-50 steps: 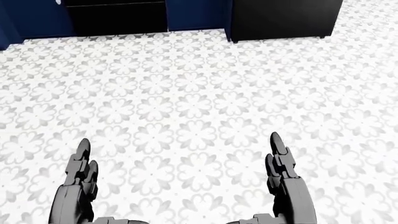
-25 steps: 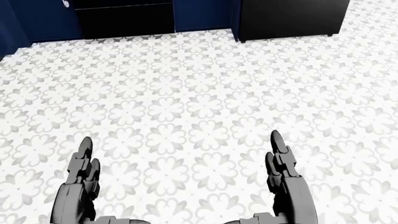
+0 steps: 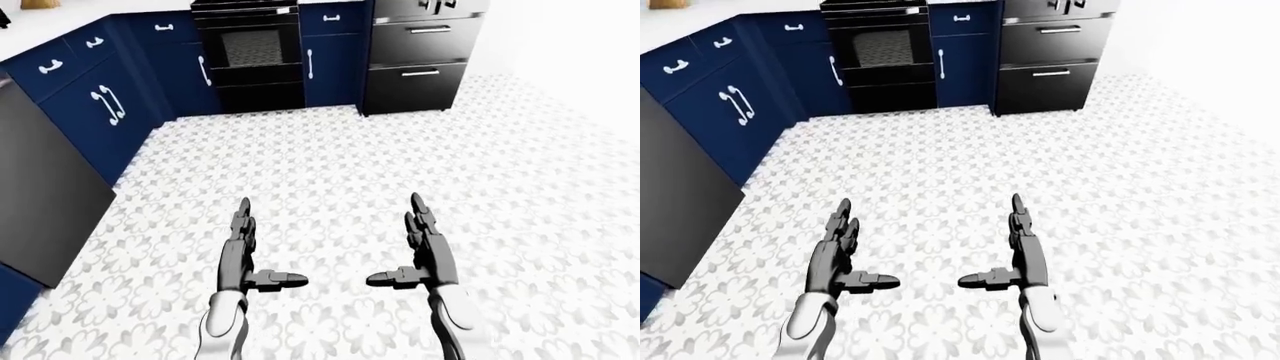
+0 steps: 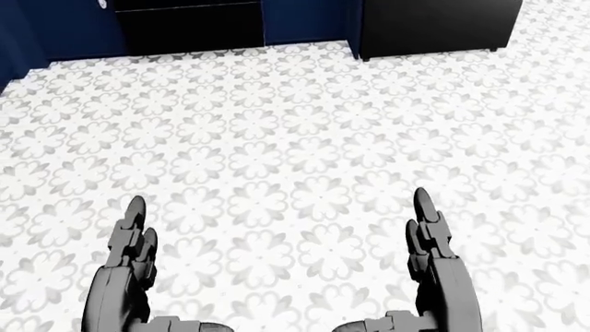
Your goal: Navigate to the stove.
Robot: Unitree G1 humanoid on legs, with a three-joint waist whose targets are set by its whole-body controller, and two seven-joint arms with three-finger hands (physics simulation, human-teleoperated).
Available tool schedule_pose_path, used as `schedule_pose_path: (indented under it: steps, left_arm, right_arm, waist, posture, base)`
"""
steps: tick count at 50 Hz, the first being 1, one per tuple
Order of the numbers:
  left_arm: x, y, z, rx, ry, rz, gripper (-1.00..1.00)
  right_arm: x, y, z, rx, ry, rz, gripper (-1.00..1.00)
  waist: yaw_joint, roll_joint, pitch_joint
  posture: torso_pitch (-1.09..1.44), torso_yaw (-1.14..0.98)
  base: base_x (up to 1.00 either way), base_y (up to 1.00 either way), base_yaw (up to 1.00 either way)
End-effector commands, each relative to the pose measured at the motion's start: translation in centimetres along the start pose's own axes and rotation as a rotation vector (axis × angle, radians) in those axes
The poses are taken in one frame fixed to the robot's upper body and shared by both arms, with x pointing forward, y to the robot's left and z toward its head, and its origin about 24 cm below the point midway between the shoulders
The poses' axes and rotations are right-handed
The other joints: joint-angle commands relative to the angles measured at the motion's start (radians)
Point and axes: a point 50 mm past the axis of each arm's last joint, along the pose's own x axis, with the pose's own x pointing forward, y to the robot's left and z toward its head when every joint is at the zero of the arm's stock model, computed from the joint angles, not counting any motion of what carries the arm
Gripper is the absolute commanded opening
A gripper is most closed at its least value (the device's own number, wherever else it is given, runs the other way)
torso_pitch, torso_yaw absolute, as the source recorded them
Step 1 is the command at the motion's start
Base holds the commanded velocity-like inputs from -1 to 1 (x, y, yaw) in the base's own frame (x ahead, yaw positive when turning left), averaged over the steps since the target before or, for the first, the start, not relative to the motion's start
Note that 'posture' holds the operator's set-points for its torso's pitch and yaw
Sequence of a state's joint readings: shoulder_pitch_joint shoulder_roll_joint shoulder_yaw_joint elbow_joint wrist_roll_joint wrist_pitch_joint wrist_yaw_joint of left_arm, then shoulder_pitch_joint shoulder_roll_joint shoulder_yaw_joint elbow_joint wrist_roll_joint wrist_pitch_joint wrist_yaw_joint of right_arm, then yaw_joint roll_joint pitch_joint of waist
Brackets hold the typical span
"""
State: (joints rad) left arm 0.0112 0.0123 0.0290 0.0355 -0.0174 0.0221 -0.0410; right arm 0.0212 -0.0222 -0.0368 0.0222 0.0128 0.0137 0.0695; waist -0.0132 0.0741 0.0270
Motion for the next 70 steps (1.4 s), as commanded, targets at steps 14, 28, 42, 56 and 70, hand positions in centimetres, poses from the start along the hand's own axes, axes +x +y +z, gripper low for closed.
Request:
schedule_pose_path:
  steps: [14,28,42,56,70]
  left_arm:
    - [0.25,0.28,1.31,0.007,-0.068,0.009,1.00]
    - [0.25,0.28,1.31,0.007,-0.068,0.009,1.00]
    - [0.25,0.28,1.31,0.007,-0.068,0.009,1.00]
    - [0.25,0.28,1.31,0.007,-0.068,0.009,1.00]
    - [0.25,0.28,1.31,0.007,-0.068,0.009,1.00]
  right_arm:
    - [0.34,0.36,1.31,0.000,-0.070,0.013,1.00]
    - [0.37,0.39,1.24,-0.002,-0.072,0.017,1.00]
    - [0.42,0.28,1.27,0.001,-0.071,0.012,1.00]
    - [0.41,0.27,1.17,0.003,-0.073,0.016,1.00]
    - [0.51,0.29,1.05,0.000,-0.072,0.018,1.00]
  waist:
    - [0.011,-0.120,-0.004]
    - [-0.001,-0.015,-0.011]
    - [0.010,-0.120,-0.004]
    - [-0.001,-0.015,-0.011]
    - [0.009,-0.121,-0.004]
  posture:
    - [0.00,0.00]
    - [0.00,0.00]
    - [0.00,0.00]
    - [0.00,0.00]
    - [0.00,0.00]
  base:
    - [0.00,0.24,0.00]
    - [0.00,0.24,0.00]
    - [0.00,0.24,0.00]
    - [0.00,0.25,0.00]
    - [0.00,0.26,0.00]
